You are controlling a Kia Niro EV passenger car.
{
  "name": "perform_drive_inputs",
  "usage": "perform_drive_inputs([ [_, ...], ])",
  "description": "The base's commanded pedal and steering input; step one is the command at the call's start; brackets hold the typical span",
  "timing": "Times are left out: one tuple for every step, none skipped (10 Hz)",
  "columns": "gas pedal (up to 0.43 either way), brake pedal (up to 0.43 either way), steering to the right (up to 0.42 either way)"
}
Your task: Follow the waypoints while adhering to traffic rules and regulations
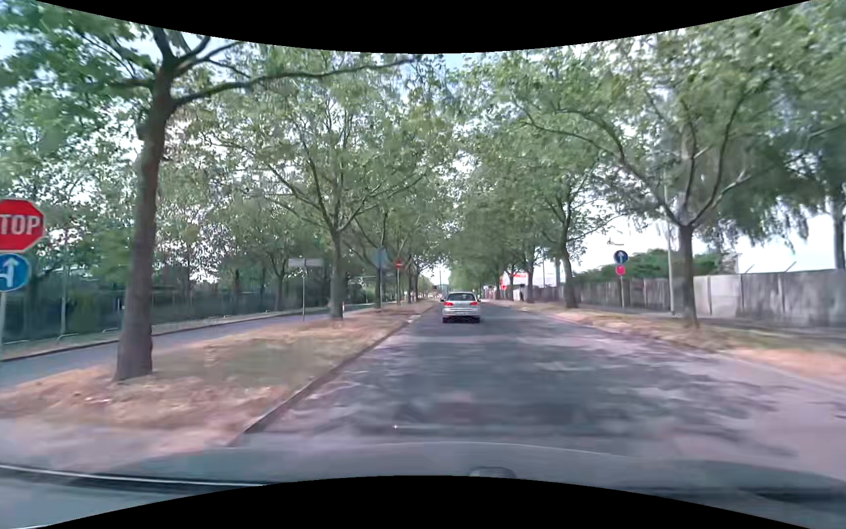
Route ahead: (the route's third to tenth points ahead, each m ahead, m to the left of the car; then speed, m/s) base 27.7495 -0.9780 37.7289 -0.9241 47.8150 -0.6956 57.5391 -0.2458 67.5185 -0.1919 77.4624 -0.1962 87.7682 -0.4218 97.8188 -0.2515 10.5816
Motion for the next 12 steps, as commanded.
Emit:
perform_drive_inputs([
  [0.138,0.0,-0.004],
  [0.138,0.0,-0.004],
  [0.138,0.0,-0.004],
  [0.138,0.0,-0.004],
  [0.138,0.0,-0.004],
  [0.138,0.0,-0.004],
  [0.138,0.0,-0.004],
  [0.138,0.0,-0.004],
  [0.138,0.0,-0.004],
  [0.138,0.0,-0.004],
  [0.138,0.0,-0.004],
  [0.138,0.0,-0.004],
])
